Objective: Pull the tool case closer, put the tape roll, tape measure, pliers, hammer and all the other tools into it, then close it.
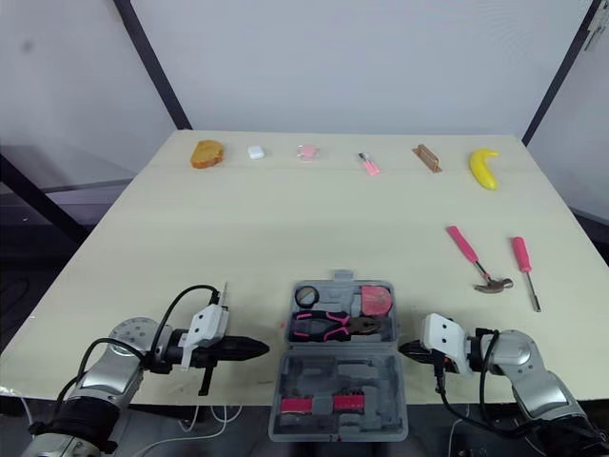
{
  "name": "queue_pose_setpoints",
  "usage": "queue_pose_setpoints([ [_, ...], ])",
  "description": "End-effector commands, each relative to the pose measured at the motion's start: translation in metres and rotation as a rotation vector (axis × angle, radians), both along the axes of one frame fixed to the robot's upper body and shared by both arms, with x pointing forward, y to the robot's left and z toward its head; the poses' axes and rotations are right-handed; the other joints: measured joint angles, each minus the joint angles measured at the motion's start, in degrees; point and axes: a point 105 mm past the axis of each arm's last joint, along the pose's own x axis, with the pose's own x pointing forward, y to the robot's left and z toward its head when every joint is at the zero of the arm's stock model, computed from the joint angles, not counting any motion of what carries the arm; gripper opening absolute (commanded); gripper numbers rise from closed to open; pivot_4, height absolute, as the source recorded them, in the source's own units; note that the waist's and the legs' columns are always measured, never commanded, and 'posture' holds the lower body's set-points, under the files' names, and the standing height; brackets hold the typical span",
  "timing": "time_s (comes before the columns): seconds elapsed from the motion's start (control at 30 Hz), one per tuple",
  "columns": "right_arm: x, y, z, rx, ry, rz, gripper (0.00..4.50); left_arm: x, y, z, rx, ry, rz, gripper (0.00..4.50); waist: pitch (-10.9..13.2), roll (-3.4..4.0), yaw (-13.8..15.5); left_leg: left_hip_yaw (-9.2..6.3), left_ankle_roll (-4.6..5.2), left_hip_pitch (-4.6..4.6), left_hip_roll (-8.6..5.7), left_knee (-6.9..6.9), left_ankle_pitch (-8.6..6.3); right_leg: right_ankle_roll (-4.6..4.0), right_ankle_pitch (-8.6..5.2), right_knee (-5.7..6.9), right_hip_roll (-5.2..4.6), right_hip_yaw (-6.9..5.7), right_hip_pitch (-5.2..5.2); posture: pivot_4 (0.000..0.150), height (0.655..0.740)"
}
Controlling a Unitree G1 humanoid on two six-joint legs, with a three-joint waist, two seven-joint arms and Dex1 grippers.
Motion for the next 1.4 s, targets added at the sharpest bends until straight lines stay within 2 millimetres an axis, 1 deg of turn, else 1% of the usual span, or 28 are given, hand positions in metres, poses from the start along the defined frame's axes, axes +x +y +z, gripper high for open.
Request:
queue_pose_setpoints([
  [0.03, 0.001, 0.007, 0.001, 0.011, -0.014, 0.022, 0.04, 0.001, 0.0, 0.002, 0.006, -0.004, -0.002, 0.0, 0.0, 0.0, -0.09, 0.0, 0.0, 0.0, 0.0, 0.0, 0.0, 0.0, 0.0, 0.02, 0.0, 0.01, -0.01, 0.15, 0.74],
  [0.27, 0.004, 0.012, -0.002, 0.015, -0.018, 0.03, 0.04, 0.003, -0.002, -0.005, 0.031, 0.008, 0.0, 0.0, 0.0, 0.0, -0.11, 0.0, 0.0, 0.03, 0.0, 0.04, 0.0, -0.01, -0.01, 0.15, 0.02, 0.02, -0.04, 0.15, 0.74],
  [0.43, 0.005, 0.015, -0.001, 0.02, -0.034, 0.043, 0.04, 0.011, -0.009, -0.009, 0.031, -0.009, 0.012, 0.0, -0.01, -0.01, -0.17, 0.0, 0.0, 0.04, 0.0, 0.09, 0.0, -0.01, -0.01, 0.23, 0.02, 0.02, -0.03, 0.15, 0.74],
  [0.7, 0.006, 0.017, 0.001, 0.027, -0.037, 0.042, 0.04, 0.01, -0.019, -0.014, 0.01, 0.016, -0.017, 0.0, -0.01, -0.01, -0.25, 0.01, 0.0, 0.08, 0.01, 0.13, 0.0, -0.02, -0.01, 0.35, 0.06, 0.07, -0.05, 0.15, 0.74],
  [0.87, 0.007, 0.017, 0.005, 0.035, -0.042, 0.037, 0.04, 0.013, -0.024, -0.018, 0.018, 0.011, -0.03, 0.0, -0.01, -0.01, -0.24, 0.01, 0.0, 0.08, 0.01, 0.17, 0.0, -0.02, -0.01, 0.39, 0.07, 0.07, -0.05, 0.15, 0.74],
  [1.0, 0.005, 0.018, 0.005, 0.044, -0.025, 0.042, 0.04, 0.018, -0.03, -0.019, -0.017, 0.022, -0.002, 0.0, -0.01, -0.01, -0.16, 0.01, 0.0, 0.08, 0.01, 0.2, 0.0, -0.02, -0.01, 0.42, 0.07, 0.07, -0.04, 0.15, 0.74],
  [1.17, 0.006, 0.02, 0.012, 0.062, -0.029, 0.048, 0.04, 0.02, -0.037, -0.015, -0.06, 0.02, 0.002, 0.0, -0.01, -0.01, -0.05, 0.01, 0.0, 0.07, 0.01, 0.26, 0.0, -0.02, -0.01, 0.46, 0.07, 0.07, -0.04, 0.15, 0.74],
  [1.4, 0.012, 0.022, 0.024, 0.08, -0.054, 0.05, 0.04, 0.017, -0.036, -0.014, -0.042, 0.014, -0.012, 0.0, -0.01, -0.01, -0.06, 0.0, 0.0, 0.05, 0.01, 0.29, 0.0, -0.02, -0.01, 0.47, 0.06, 0.07, -0.05, 0.15, 0.74],
])
